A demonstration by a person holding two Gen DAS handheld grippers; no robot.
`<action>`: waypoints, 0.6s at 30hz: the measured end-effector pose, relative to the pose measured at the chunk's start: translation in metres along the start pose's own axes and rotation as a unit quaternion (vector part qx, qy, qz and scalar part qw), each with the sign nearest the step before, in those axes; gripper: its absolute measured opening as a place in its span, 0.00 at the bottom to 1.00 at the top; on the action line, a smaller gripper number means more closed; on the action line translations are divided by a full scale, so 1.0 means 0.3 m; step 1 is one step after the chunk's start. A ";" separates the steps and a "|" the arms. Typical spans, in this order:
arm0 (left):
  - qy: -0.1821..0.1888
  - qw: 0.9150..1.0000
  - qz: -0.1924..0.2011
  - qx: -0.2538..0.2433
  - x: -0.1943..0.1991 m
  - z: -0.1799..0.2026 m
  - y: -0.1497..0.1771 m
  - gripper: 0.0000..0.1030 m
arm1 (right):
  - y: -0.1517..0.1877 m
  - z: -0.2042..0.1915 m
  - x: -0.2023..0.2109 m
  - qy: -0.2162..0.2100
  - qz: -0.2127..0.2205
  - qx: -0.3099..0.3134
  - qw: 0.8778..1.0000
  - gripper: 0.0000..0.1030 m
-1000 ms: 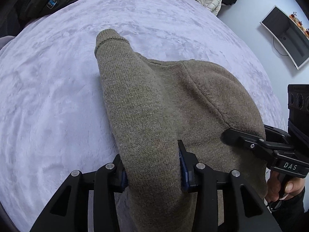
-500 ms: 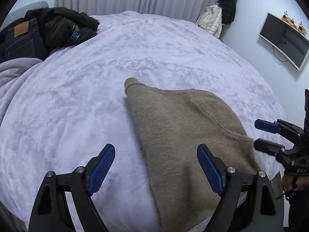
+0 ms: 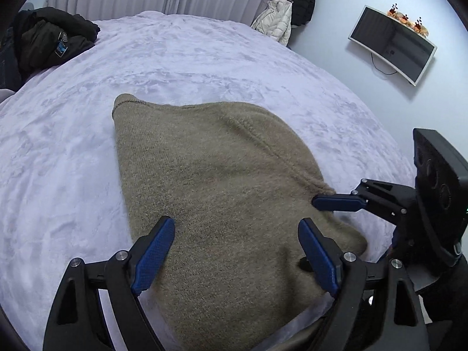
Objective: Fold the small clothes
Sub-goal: 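Press and smooth the folded sweater with both open grippers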
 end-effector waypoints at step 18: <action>-0.036 0.998 -0.057 0.007 -0.172 -0.119 -0.158 0.85 | -0.135 0.176 0.004 -0.043 0.022 -0.083 0.995 0.78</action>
Point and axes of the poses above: each gripper's, at about its wrist camera, not at the fingertips, and x roughly against the way its jaws point, z to its right, y to its underside, the point moved 1 cm from there along -x, roughly the way its jaws point, and after that the axes turned 1 degree about x, right-handed, at the moved point
